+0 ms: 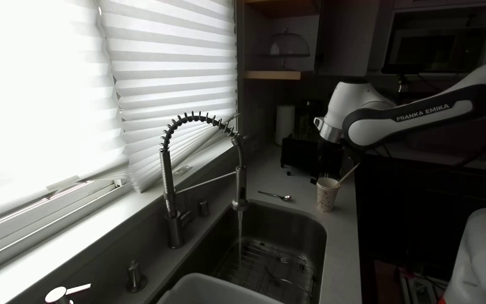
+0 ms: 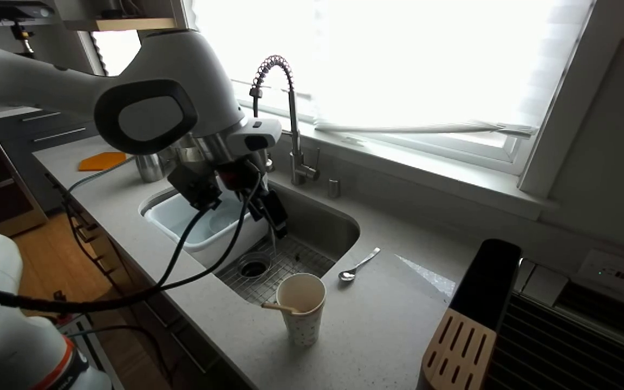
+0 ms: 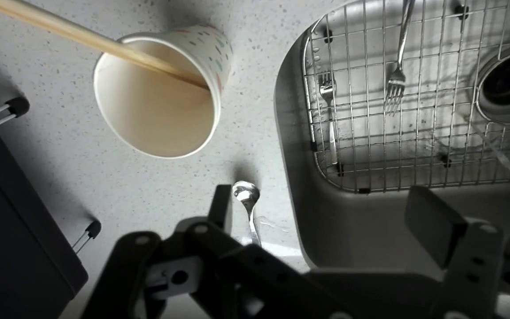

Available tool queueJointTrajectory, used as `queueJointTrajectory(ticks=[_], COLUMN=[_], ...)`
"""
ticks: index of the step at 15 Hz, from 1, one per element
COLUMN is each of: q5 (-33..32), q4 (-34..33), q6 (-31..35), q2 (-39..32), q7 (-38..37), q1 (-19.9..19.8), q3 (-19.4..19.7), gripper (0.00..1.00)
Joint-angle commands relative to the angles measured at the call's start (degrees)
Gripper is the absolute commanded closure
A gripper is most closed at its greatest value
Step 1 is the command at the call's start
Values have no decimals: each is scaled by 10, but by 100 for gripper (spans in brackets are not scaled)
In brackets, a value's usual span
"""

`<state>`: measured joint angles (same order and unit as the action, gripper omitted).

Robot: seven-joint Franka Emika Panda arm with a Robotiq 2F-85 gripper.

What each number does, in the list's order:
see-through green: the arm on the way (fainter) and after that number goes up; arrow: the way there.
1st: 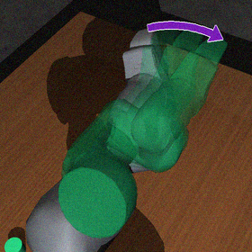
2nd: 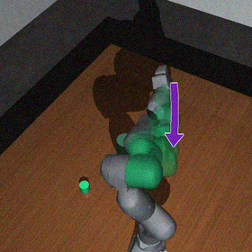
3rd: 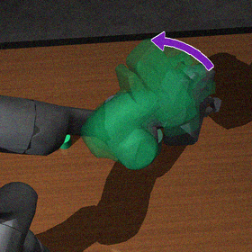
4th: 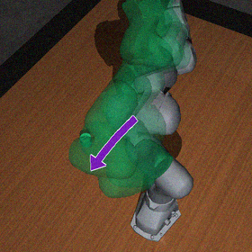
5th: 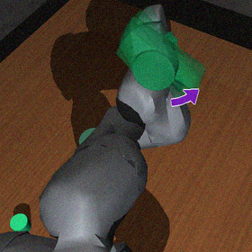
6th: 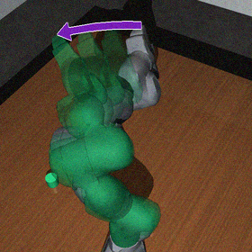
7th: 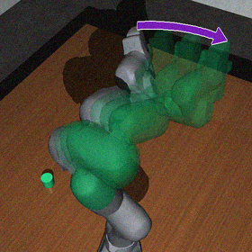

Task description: Place the silver spoon under the running faucet then put it back on the counter.

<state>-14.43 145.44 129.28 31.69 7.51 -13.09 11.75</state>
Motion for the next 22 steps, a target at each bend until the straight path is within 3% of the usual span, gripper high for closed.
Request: queueJointTrajectory(ticks=[1,8,15,22], q5=[2,13,200,262], q4=[-4,-18,-118,-243], q6=[-1,1,-42,-68], q2=[-4,-24,-157,-300], q7=[-1,2,101,109], q1=[-3,4,59,38], q3=[-2,4,72,59], gripper=[0,0,0,0])
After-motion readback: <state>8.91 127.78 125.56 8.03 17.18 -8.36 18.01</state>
